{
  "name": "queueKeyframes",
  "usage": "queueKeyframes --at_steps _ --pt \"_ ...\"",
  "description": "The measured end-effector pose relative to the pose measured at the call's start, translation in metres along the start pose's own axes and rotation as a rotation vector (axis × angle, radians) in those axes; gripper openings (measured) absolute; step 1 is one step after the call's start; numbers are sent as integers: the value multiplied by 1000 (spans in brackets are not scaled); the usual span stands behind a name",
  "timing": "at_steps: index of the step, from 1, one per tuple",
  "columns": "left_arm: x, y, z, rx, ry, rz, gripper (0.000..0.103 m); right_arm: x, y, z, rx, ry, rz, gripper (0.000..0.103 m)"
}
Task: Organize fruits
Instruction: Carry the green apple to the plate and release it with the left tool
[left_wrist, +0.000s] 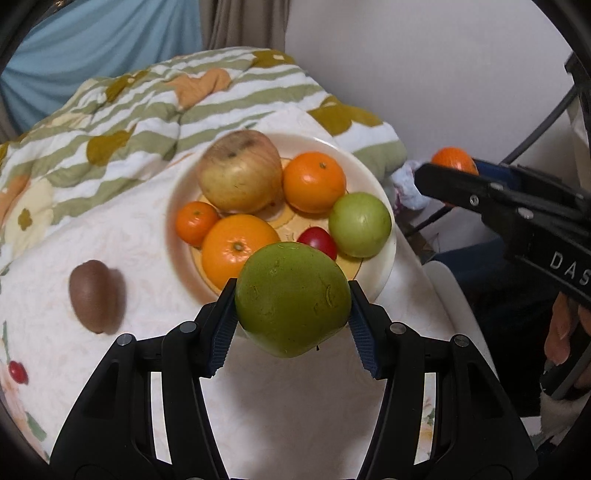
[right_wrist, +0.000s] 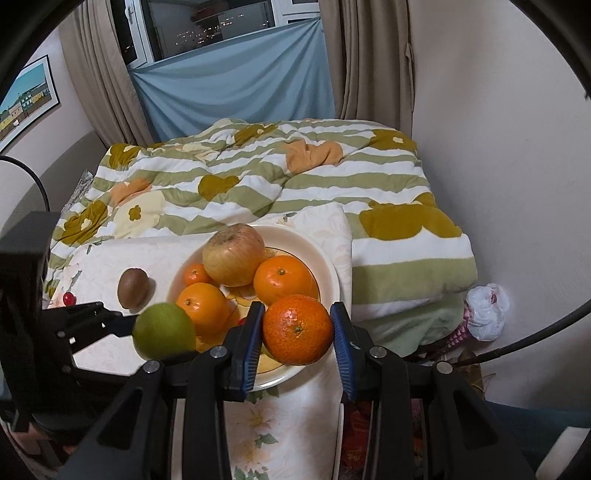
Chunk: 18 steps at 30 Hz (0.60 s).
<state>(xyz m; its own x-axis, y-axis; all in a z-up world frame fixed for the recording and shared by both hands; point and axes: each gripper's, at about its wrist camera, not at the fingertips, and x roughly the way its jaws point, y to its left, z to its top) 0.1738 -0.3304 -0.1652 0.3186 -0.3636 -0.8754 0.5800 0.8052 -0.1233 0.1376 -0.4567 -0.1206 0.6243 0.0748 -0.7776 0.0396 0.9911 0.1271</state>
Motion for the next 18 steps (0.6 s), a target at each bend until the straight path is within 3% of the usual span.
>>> queueKeyframes --at_steps 9,10,12,13,18 --pt "13 -11 2 46 7 41 63 9 -9 0 6 18 -7 33" --pt "13 -11 3 47 5 40 66 9 -9 0 8 20 -8 33" --pt "12 -12 3 41 2 35 85 10 -9 1 7 20 -8 33" --pt "9 -12 4 36 -10 39 100 10 -9 1 4 20 -8 33" --pt "-3 -8 5 24 -45 36 103 9 -10 2 1 13 -8 33"
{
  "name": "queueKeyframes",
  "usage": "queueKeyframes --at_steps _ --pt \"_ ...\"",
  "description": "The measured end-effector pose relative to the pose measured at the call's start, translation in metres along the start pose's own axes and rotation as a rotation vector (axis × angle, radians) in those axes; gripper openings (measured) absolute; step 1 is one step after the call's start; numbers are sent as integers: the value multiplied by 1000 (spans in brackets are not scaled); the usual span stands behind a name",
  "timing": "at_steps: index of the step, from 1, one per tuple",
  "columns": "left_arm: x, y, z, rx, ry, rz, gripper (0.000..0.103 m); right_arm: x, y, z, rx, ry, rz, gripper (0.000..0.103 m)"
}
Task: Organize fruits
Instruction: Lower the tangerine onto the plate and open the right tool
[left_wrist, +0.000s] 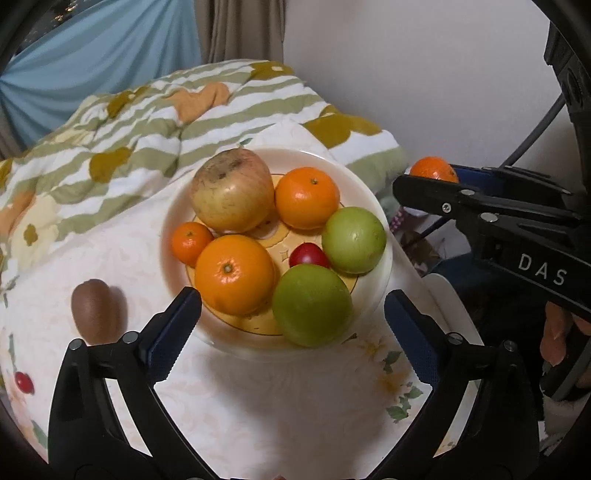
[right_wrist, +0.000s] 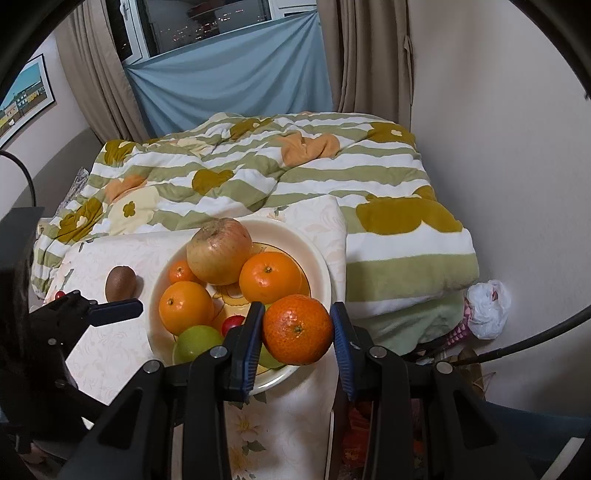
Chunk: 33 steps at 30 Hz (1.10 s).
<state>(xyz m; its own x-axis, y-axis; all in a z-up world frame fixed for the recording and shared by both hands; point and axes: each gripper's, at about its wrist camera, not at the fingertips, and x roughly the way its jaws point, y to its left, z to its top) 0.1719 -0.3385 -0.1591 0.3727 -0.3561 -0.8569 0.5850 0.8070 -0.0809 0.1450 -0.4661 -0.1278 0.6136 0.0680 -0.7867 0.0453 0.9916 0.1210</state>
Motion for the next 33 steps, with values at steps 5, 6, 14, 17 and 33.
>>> queueKeyframes --at_steps 5,6,14,17,33 --pt "-13 9 -2 -28 -9 13 103 -2 5 5 -9 -9 6 33" --pt "-17 12 -3 -35 -12 18 103 -3 6 6 -12 -10 10 33" --pt "-49 41 -7 -111 -41 104 103 -3 21 19 -33 -18 67 33" --pt "-60 56 -11 -152 -53 141 103 3 30 24 -52 -14 96 33" --pt "-59 121 -68 -376 -11 229 103 71 61 14 -141 79 154 33"
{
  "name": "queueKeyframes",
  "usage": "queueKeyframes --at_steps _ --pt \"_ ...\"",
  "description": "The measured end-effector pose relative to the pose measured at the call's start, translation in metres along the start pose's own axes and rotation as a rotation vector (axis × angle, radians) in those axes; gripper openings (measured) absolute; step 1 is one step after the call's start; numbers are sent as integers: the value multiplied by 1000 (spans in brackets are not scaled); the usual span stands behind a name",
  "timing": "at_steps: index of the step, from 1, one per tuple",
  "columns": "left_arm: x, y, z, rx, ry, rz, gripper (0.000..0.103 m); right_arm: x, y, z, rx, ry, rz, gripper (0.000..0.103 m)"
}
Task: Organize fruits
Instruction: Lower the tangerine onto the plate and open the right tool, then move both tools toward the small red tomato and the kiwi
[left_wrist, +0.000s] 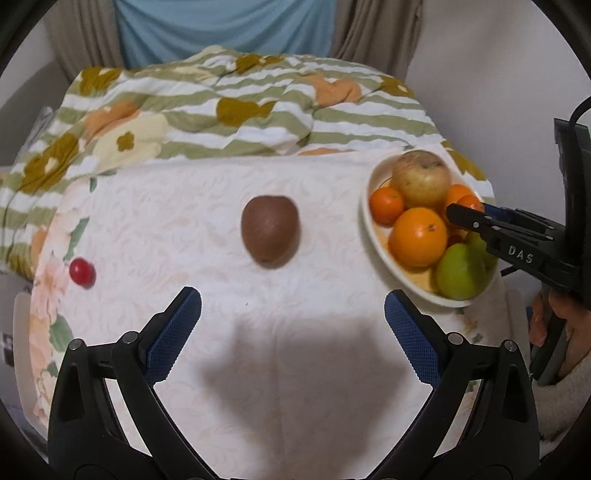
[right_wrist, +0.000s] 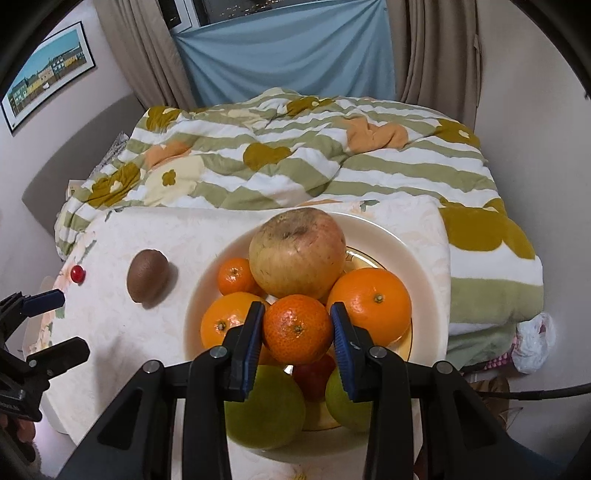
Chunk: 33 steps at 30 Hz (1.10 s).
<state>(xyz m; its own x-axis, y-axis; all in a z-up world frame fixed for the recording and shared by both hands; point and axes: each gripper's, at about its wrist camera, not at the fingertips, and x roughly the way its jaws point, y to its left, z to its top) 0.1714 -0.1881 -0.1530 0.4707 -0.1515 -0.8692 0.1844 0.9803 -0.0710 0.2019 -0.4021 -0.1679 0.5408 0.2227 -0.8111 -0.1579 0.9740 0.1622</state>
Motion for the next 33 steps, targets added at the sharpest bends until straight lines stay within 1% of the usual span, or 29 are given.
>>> queueKeyframes --at_steps 3,4,5,6,7,8,12,13,14,19,22,24,27,33 --pt "5 4 -4 -10 15 14 103 2 -1 -1 10 5 -6 33" --pt "6 7 -5 -15 21 17 103 2 0 -2 9 3 -2 38" --pt "7 8 -6 -19 29 20 103 0 2 -2 9 0 9 50" --pt "8 9 -7 -21 34 24 103 -2 3 -2 9 -6 10 57" --pt "9 11 -9 -23 40 26 103 -3 4 -3 9 -11 8 71" --pt "9 13 -10 -24 43 29 103 -6 6 -3 5 -22 9 80" --pt "6 19 -14 -29 49 43 103 -13 8 -5 15 -45 10 91" --pt "4 20 -13 -29 48 44 103 -15 9 -5 17 -51 6 100" --pt "2 21 -13 -28 45 46 103 -16 9 -5 18 -55 2 103" --pt "-12 24 -8 -6 25 86 103 -34 14 0 7 -81 -25 103" --pt "-30 29 -3 -12 -8 90 103 -47 18 5 5 -93 -16 103" --pt "-42 36 1 -17 -28 99 103 -56 24 9 -4 -93 -26 103" --pt "-59 52 5 -36 -61 121 103 -67 37 15 -21 -81 -52 103" --pt "-81 95 8 -84 -94 130 103 -85 72 26 -73 -116 -96 103"
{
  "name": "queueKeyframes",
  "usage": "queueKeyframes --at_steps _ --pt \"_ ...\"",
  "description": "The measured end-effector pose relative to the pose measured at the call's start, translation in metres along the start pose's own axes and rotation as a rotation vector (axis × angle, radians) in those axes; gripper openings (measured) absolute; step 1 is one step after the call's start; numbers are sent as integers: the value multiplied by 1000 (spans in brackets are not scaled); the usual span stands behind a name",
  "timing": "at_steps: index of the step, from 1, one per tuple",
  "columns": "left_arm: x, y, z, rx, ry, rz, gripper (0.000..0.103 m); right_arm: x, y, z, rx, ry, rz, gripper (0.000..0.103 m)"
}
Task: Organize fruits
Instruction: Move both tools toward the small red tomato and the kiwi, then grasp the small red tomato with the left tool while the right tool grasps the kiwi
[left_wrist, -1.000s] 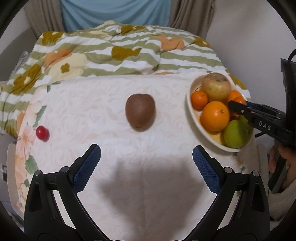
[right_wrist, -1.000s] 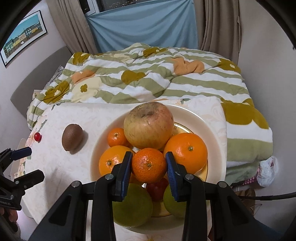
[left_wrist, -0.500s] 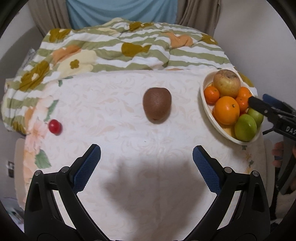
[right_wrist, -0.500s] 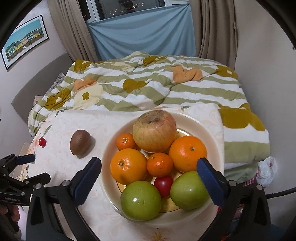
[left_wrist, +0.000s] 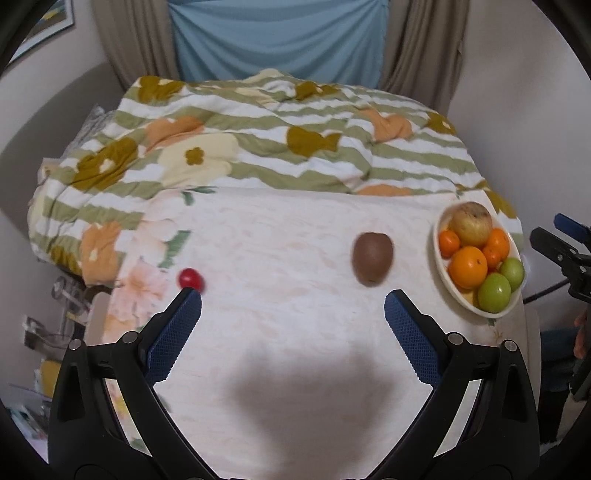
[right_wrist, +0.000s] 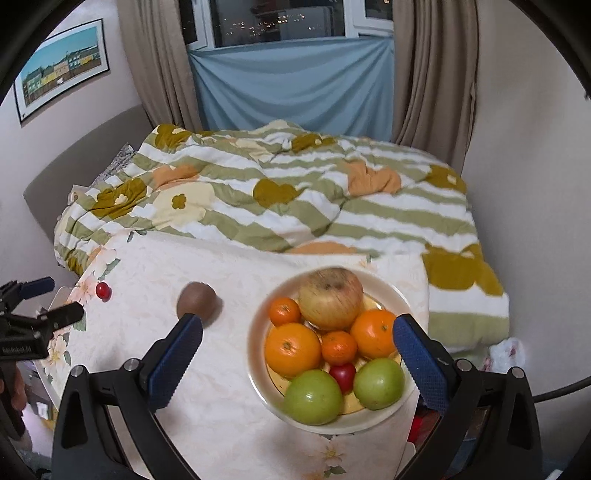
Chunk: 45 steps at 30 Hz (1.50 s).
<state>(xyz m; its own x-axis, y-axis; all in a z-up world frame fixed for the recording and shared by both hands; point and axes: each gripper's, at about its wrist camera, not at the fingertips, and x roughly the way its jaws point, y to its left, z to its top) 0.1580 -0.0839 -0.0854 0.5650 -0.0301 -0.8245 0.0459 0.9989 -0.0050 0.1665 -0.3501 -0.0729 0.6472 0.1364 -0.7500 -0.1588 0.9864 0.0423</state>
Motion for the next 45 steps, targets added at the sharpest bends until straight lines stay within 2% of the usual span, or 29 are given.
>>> queueKeyframes --at_steps 8,12,20,26,37,40,43,45 --pt "-6 72 5 -19 -5 13 103 5 59 14 21 12 16 103" --pt "3 108 7 -9 15 7 103 22 87 13 83 21 16 103" --pt "42 164 6 37 82 -57 103 56 129 5 154 72 -90 103" --pt "77 174 7 75 123 -84 103 83 139 -6 224 115 -122 103" --pt "135 157 -3 131 166 -153 103 130 129 -23 293 174 -180 103" --pt "145 150 -6 164 167 -152 90 136 126 -27 288 168 -194 103" --pt "153 144 -9 198 161 -135 85 143 123 -31 284 178 -222 103" --pt "156 142 -10 209 158 -135 76 147 122 -32 290 182 -225 103"
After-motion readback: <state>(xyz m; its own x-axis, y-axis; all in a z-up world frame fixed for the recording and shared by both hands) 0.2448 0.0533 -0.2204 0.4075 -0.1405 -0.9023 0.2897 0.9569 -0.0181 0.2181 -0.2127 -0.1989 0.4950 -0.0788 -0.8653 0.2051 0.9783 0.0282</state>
